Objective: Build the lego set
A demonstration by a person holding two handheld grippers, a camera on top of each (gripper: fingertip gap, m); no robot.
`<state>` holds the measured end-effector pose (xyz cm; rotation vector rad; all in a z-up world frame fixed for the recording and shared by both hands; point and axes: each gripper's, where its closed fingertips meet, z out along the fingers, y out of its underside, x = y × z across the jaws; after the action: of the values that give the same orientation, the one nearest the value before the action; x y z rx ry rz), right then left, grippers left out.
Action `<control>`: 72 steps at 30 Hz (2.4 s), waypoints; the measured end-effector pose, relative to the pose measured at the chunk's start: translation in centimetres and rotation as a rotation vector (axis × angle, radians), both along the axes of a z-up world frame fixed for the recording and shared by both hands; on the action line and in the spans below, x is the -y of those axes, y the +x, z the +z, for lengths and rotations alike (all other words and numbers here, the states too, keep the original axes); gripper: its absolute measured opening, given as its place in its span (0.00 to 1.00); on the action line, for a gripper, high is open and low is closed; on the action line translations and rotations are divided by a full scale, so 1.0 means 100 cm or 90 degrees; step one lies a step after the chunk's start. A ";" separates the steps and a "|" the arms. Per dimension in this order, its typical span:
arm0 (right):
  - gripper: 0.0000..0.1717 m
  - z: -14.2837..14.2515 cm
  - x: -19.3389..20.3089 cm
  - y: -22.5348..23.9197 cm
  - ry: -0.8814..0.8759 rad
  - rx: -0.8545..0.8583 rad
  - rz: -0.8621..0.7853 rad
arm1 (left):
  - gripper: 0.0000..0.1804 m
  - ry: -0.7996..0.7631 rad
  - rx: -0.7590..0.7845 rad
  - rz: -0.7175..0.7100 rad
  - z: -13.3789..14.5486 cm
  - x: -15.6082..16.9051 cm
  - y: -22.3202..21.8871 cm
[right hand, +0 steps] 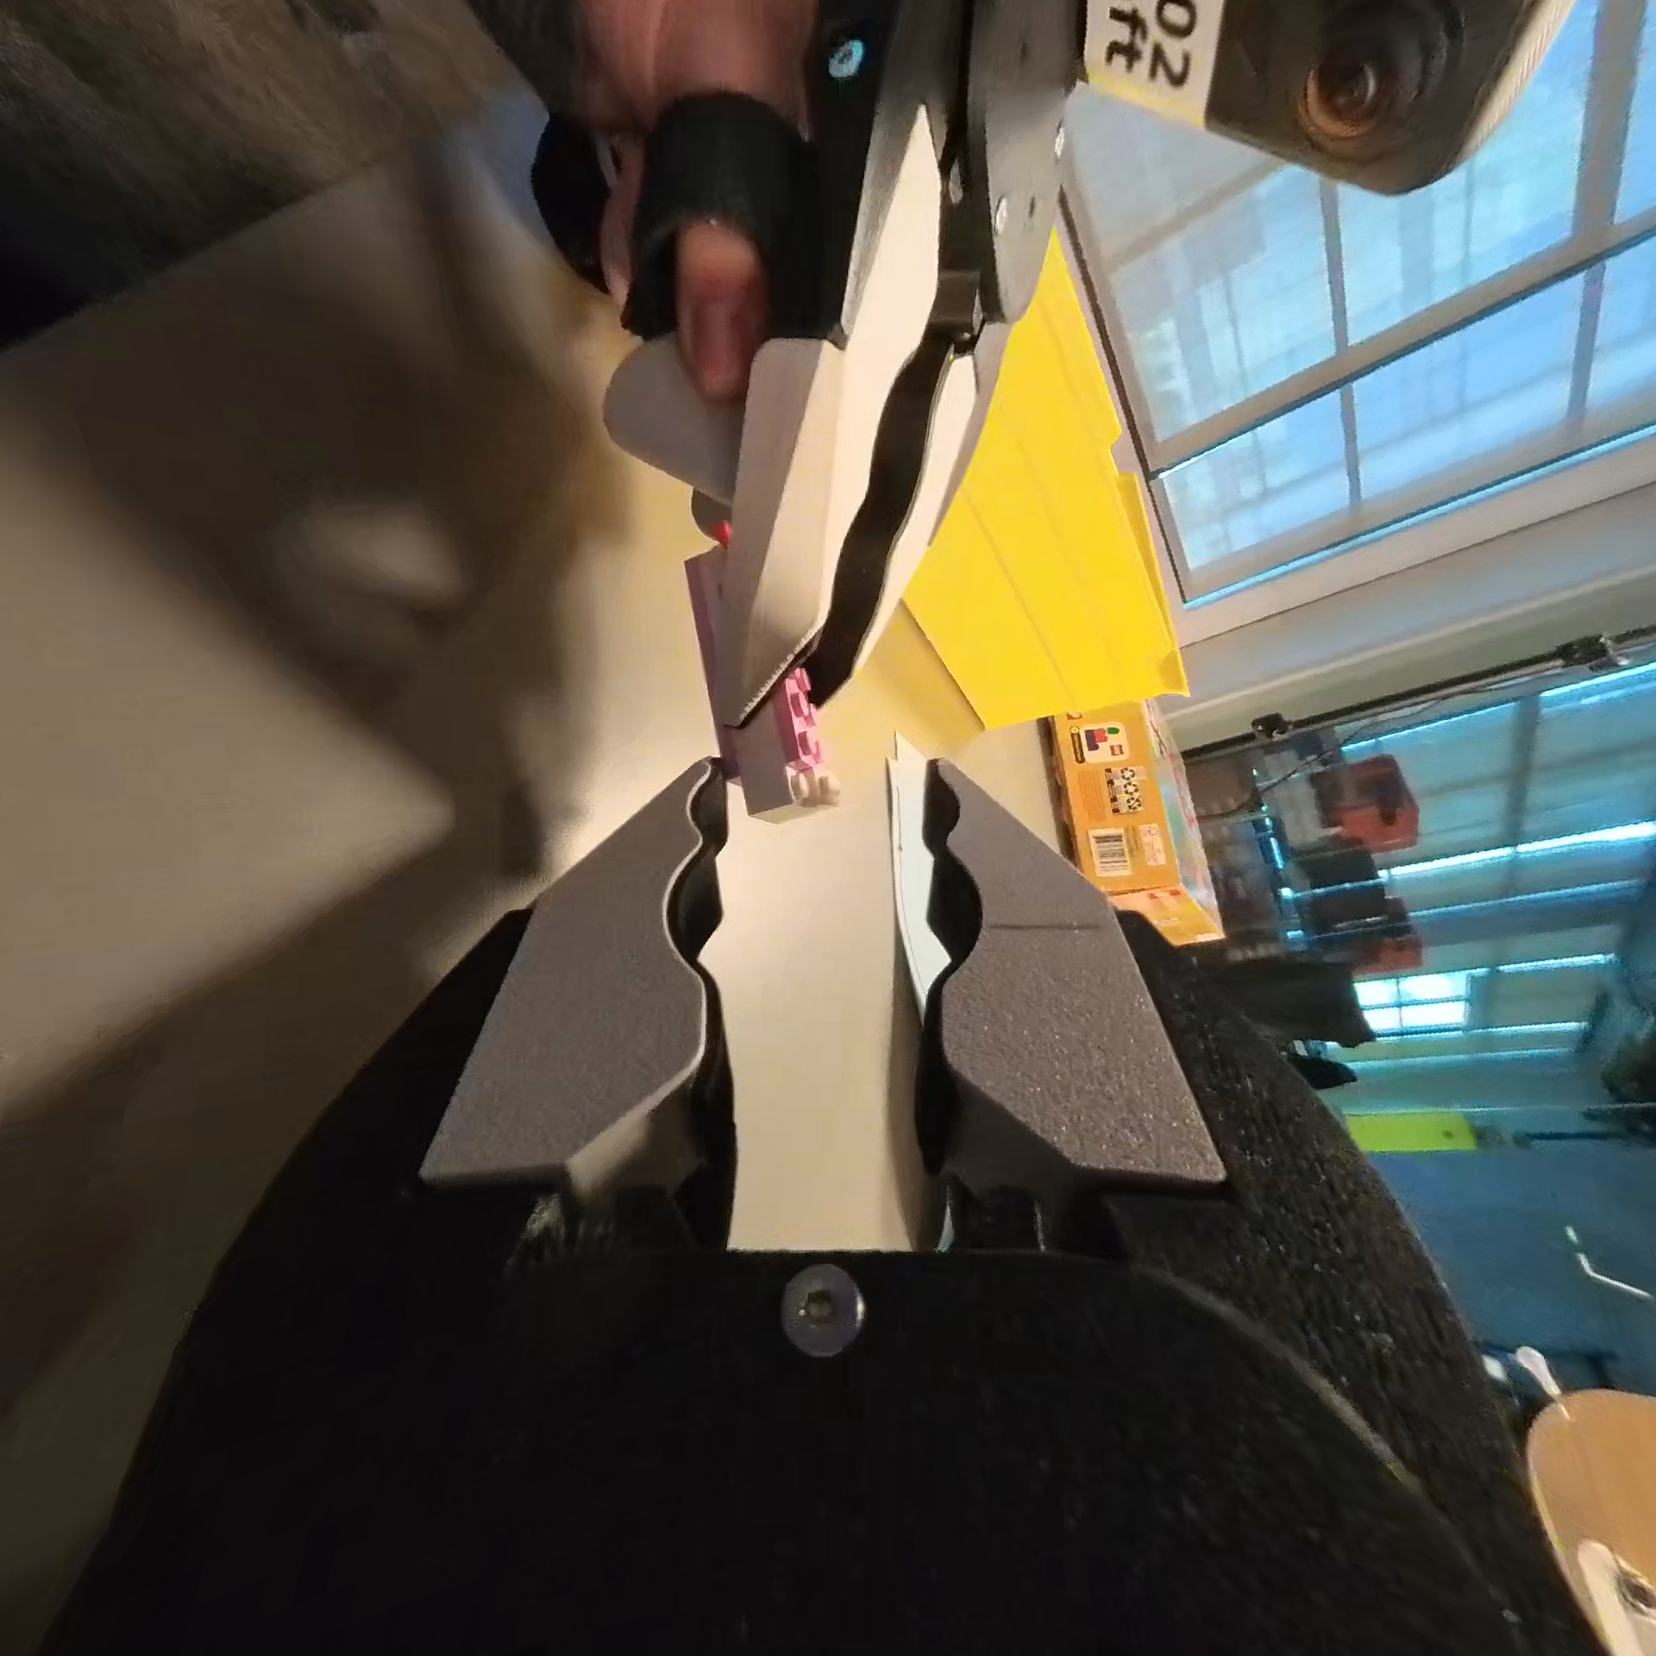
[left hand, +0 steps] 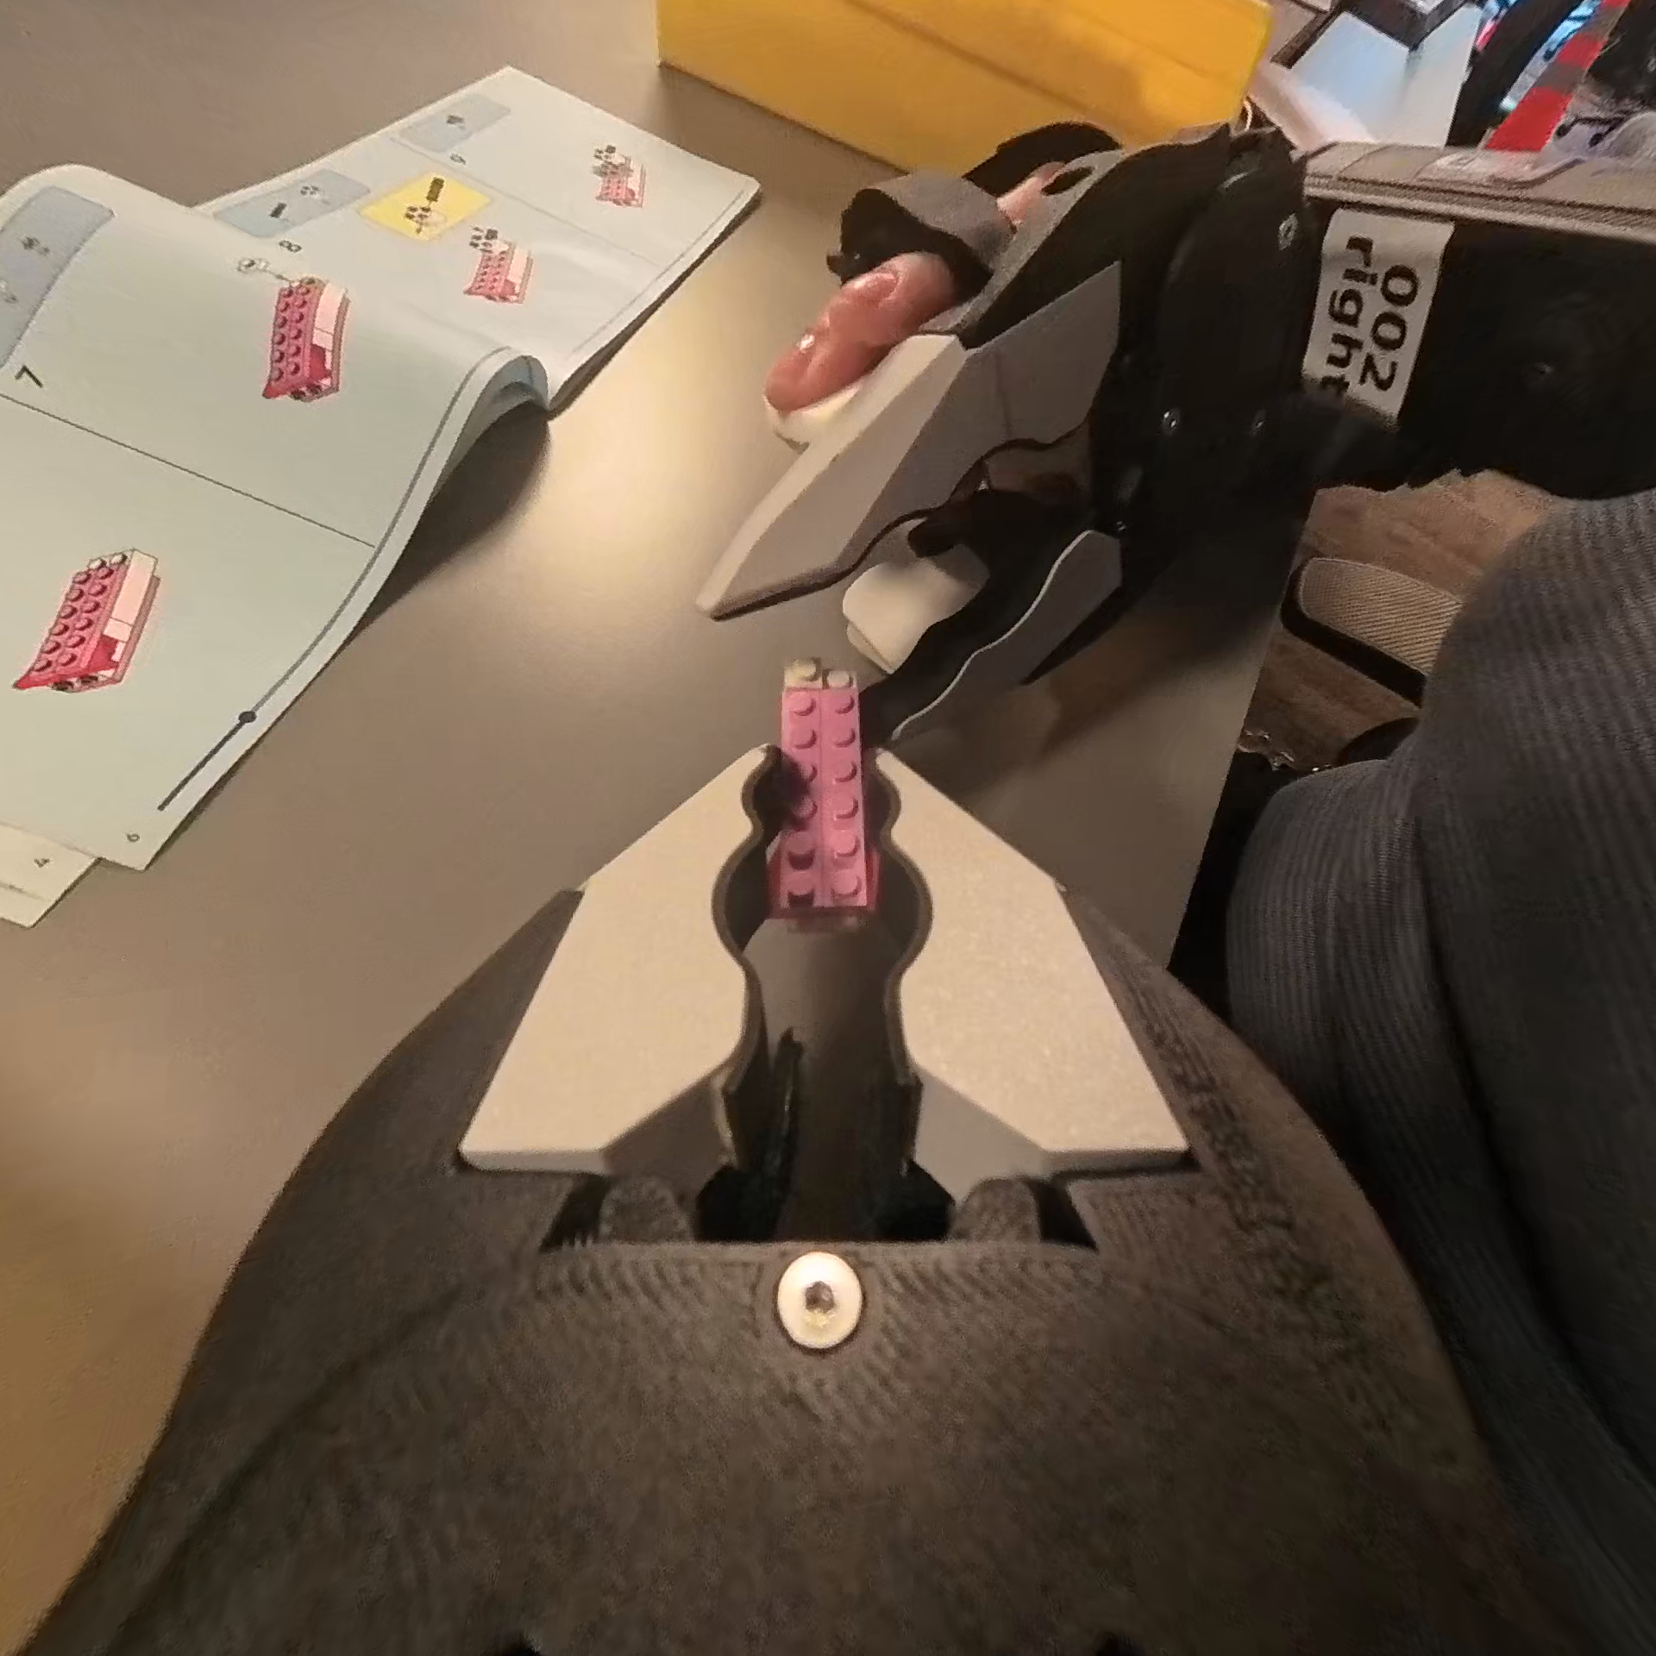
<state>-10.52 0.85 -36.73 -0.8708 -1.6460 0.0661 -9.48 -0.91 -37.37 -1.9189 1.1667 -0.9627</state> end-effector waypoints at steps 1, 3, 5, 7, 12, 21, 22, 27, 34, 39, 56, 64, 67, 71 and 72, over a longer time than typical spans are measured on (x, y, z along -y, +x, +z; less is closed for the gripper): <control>0.24 0.000 0.000 0.000 0.005 0.002 0.002 | 0.09 -0.004 0.002 0.000 0.000 0.000 0.000; 0.22 -0.002 0.002 0.001 0.020 0.008 0.007 | 0.09 -0.008 0.006 0.000 0.000 0.000 0.000; 0.17 -0.002 0.004 0.001 0.047 0.014 0.015 | 0.09 -0.011 0.012 0.000 0.001 0.000 0.001; 0.14 -0.003 0.004 0.002 0.071 0.019 0.016 | 0.09 -0.016 0.018 -0.001 0.002 0.000 0.000; 0.10 -0.003 0.003 0.003 0.078 0.025 0.015 | 0.09 -0.026 0.032 -0.007 0.004 0.003 0.000; 0.08 -0.010 0.002 0.005 0.093 0.088 0.012 | 0.09 -0.047 0.025 -0.010 -0.002 0.003 0.001; 0.07 -0.010 0.002 0.005 0.103 0.093 0.013 | 0.09 -0.047 0.022 -0.010 -0.003 0.004 0.001; 0.08 -0.014 0.001 0.007 0.116 0.117 0.015 | 0.09 -0.051 0.007 -0.010 -0.008 0.004 0.004; 0.08 -0.003 -0.013 0.012 0.089 0.081 -0.033 | 0.34 0.046 0.003 0.036 0.006 -0.005 0.006; 0.08 -0.003 -0.020 0.016 0.035 0.078 -0.052 | 0.34 0.381 -0.179 0.061 0.007 -0.018 -0.002; 0.08 -0.020 -0.023 0.027 0.028 0.187 -0.057 | 0.10 0.698 -0.423 0.000 -0.014 -0.037 0.005; 0.08 -0.027 -0.020 0.033 -0.051 0.202 -0.050 | 0.10 0.666 -0.390 0.008 -0.021 -0.034 0.011; 0.09 -0.024 -0.021 0.030 -0.069 0.169 -0.056 | 0.10 0.637 -0.369 0.022 -0.019 -0.035 0.009; 0.14 -0.017 -0.021 0.027 -0.056 0.133 -0.049 | 0.10 0.606 -0.333 0.036 -0.014 -0.035 0.009; 0.16 -0.015 -0.020 0.026 -0.049 0.124 -0.045 | 0.10 0.600 -0.329 0.038 -0.014 -0.035 0.009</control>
<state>-7.91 2.86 -38.23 -1.0191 -1.8018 -0.0048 -8.59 2.60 -38.73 -1.3963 1.4711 0.1796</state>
